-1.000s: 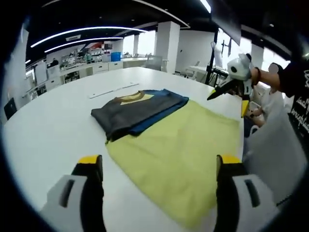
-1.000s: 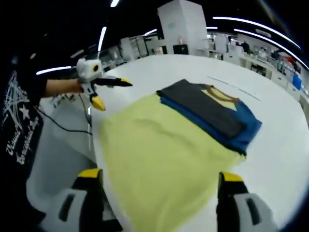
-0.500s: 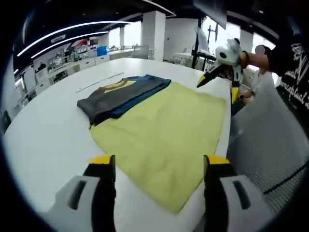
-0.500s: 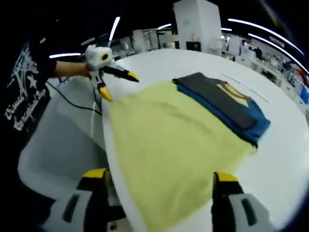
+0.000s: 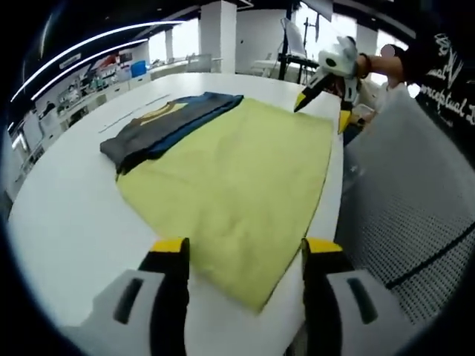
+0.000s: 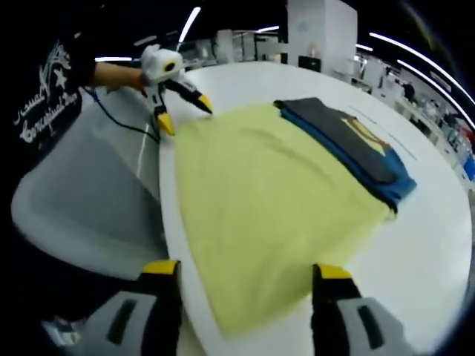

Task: Fold the garment on the visible template until the final outline fits inside the template.

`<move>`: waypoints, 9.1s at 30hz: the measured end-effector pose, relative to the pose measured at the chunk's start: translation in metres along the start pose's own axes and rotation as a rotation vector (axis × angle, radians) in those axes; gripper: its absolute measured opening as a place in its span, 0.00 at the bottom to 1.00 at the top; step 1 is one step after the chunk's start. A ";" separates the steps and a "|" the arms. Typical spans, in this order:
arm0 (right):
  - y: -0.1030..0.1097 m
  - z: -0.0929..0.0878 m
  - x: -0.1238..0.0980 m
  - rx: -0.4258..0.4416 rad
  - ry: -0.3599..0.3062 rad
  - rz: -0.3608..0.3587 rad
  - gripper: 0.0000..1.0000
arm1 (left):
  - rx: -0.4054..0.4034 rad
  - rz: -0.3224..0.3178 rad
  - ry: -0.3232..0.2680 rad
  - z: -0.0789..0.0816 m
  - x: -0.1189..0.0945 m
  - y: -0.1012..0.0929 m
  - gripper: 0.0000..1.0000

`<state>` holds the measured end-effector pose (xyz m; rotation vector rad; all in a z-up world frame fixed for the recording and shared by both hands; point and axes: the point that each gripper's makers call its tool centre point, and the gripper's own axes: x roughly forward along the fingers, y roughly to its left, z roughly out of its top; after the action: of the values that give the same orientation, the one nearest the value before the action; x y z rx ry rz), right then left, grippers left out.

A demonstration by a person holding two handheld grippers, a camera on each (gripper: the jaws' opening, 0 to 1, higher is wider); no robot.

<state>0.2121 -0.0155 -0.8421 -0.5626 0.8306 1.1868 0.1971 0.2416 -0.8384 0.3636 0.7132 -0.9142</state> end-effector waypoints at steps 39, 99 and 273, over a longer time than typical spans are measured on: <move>-0.022 -0.011 -0.011 -0.007 0.012 -0.082 0.00 | 0.030 0.018 0.045 0.002 0.008 0.010 0.03; -0.017 0.025 -0.087 0.027 -0.053 -0.171 0.00 | -0.086 -0.014 -0.056 0.062 -0.064 -0.012 0.02; -0.182 0.095 -0.025 0.509 -0.340 -0.322 0.95 | -0.486 0.461 -0.312 0.080 -0.015 0.204 0.95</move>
<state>0.4073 -0.0111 -0.7731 -0.0639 0.6815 0.7084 0.3905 0.3217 -0.7724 -0.0520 0.5088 -0.3292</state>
